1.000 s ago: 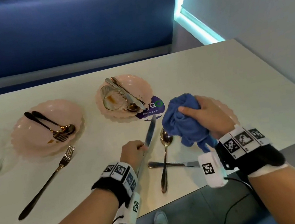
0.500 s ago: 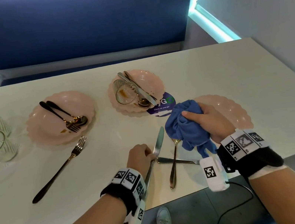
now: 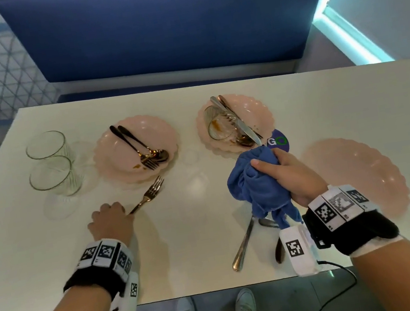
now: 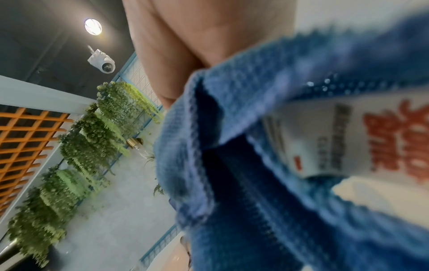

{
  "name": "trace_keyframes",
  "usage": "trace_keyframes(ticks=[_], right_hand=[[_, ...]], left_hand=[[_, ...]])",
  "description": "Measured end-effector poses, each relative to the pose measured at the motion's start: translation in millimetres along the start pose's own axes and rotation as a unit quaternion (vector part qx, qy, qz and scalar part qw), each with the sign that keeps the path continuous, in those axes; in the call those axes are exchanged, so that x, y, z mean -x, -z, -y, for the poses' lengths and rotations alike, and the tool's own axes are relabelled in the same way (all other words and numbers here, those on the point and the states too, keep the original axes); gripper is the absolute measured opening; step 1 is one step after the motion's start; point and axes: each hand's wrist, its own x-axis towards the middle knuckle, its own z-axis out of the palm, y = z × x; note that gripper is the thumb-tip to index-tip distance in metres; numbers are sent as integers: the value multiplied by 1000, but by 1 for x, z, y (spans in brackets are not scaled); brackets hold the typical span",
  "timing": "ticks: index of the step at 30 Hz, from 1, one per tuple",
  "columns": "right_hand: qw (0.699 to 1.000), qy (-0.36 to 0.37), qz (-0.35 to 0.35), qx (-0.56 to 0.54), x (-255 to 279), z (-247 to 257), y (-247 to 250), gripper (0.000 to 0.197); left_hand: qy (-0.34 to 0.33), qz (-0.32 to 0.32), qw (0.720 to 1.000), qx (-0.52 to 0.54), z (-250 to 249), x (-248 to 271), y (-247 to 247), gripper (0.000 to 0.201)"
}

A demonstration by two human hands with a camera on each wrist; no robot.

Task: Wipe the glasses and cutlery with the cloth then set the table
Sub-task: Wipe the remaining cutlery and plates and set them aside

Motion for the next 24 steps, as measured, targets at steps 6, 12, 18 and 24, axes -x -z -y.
trace_keyframes(ticks=[6, 12, 18, 24], right_hand=[[999, -16, 45, 13, -9, 1, -43, 39], [994, -74, 75, -7, -14, -8, -89, 32], [979, -104, 107, -139, -9, 3, -149, 32], [981, -68, -40, -178, -33, 21, -149, 18]], left_hand=[[-60, 43, 996, 46, 9, -4, 0, 21], [-61, 135, 954, 260, 6, 3, 19, 13], [-138, 181, 848, 479, -40, 31, 51, 12], [-284, 103, 860, 412, -63, 36, 72, 18]])
